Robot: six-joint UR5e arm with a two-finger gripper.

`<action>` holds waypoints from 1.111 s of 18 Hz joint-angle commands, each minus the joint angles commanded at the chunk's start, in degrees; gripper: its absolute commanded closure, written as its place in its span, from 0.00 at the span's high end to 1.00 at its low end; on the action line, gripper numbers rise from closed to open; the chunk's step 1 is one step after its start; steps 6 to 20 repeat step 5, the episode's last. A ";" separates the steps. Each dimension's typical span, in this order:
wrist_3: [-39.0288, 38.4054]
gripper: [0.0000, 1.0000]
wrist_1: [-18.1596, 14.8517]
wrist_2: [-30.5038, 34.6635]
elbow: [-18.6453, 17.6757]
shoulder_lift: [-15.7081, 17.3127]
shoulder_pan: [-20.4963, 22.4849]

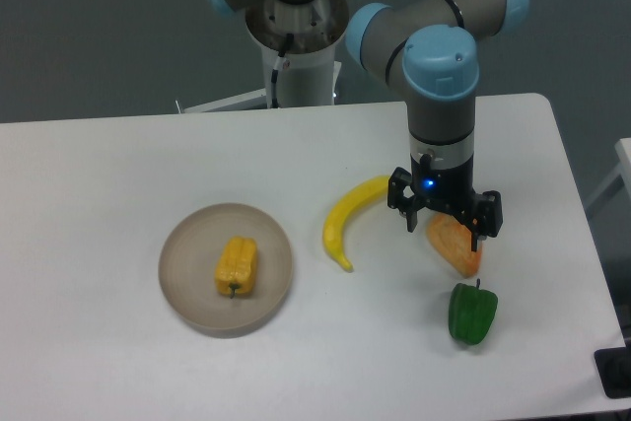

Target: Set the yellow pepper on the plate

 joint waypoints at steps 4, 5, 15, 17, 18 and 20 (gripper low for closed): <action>0.00 1.00 0.35 2.89 0.35 -0.53 -0.35; 0.00 1.00 0.35 2.99 0.44 -0.79 -0.35; 0.00 1.00 0.35 2.99 0.44 -0.79 -0.35; 0.00 1.00 0.35 2.99 0.44 -0.79 -0.35; 0.00 1.00 0.35 2.99 0.44 -0.79 -0.35; 0.00 1.00 0.35 2.99 0.44 -0.79 -0.35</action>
